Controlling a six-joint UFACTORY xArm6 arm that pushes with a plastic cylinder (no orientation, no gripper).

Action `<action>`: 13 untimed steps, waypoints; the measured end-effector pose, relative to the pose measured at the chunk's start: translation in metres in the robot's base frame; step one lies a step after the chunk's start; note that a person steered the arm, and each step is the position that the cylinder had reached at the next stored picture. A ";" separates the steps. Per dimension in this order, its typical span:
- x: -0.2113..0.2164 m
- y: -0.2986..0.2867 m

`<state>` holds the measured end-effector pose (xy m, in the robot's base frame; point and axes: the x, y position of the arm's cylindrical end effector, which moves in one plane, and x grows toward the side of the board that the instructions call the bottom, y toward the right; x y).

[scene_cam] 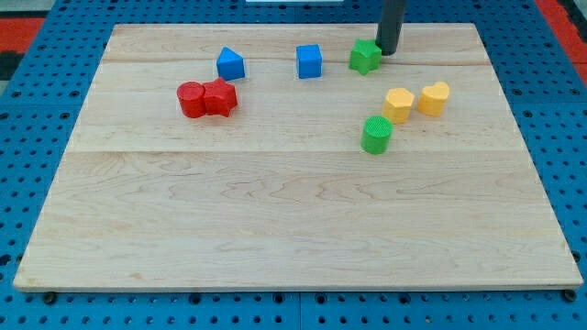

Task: Touch the blue cube slightly up

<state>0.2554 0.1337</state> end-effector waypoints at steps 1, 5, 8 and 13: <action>0.007 0.000; 0.075 -0.011; 0.071 -0.112; 0.024 -0.144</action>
<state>0.2795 -0.0105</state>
